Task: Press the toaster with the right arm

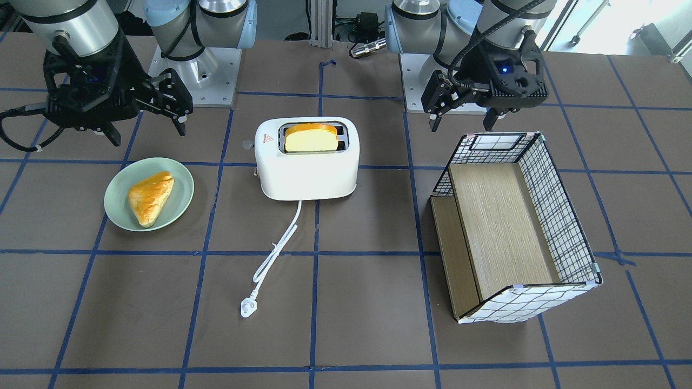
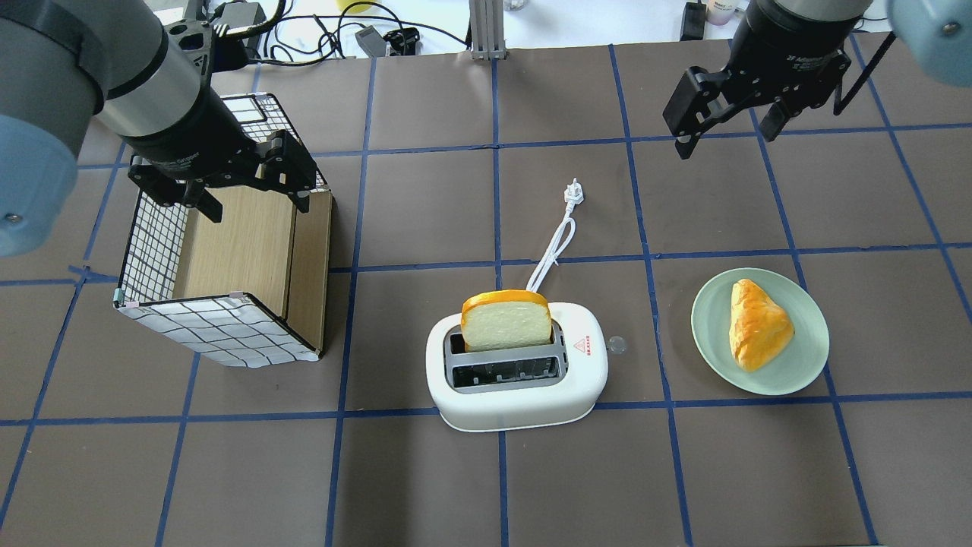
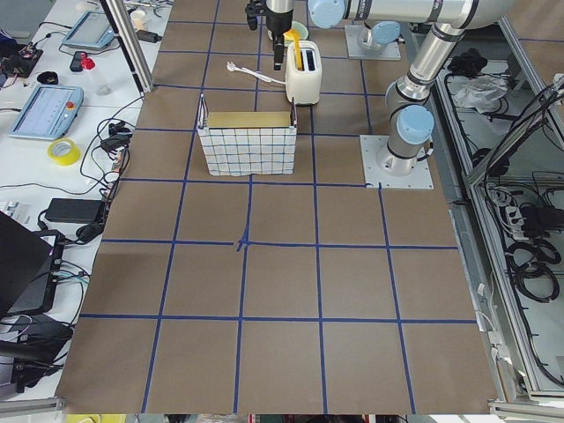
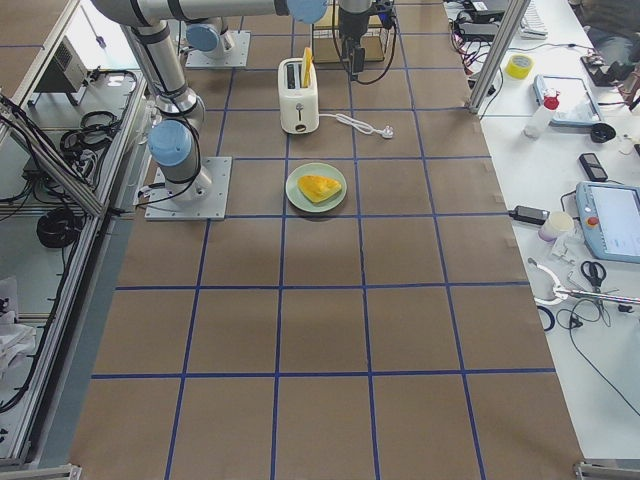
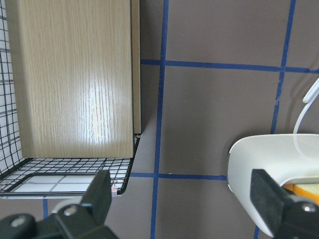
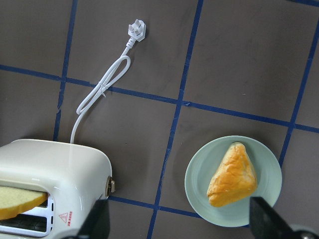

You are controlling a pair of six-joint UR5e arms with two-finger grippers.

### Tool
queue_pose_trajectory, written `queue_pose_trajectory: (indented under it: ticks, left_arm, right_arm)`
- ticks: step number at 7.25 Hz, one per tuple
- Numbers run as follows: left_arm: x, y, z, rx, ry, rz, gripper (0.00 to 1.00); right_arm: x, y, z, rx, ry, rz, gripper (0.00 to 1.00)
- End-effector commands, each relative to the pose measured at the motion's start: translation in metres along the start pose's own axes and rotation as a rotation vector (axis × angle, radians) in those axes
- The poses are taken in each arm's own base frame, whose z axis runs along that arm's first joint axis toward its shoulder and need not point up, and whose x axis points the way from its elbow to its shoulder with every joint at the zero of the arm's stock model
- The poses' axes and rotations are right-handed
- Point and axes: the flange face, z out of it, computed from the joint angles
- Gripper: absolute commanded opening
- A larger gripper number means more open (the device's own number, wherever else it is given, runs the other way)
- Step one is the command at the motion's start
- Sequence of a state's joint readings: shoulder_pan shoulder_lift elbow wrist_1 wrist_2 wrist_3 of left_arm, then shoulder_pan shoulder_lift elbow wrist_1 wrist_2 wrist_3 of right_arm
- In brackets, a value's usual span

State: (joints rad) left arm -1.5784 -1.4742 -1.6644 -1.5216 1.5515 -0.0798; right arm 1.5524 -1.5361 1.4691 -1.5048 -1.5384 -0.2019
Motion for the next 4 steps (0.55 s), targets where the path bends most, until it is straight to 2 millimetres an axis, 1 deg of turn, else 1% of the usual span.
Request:
queue_pose_trajectory:
  ticks: [1, 2, 3, 4]
  left_arm:
    - [0.0, 0.0, 0.0, 0.001, 0.001, 0.0, 1.0]
    - [0.0, 0.0, 0.0, 0.001, 0.001, 0.0, 1.0]
    - [0.0, 0.0, 0.0, 0.0, 0.001, 0.0, 1.0]
    - [0.0, 0.0, 0.0, 0.001, 0.001, 0.0, 1.0]
  right_arm:
    - [0.002, -0.008, -0.001, -0.016, -0.002, 0.099, 1.0]
    - [0.004, -0.015, 0.006, -0.045, -0.005, 0.101, 0.99]
    - [0.0, -0.012, 0.003, -0.019, -0.006, 0.115, 0.95]
    - [0.0, -0.008, -0.006, 0.031, 0.008, 0.129, 0.94]
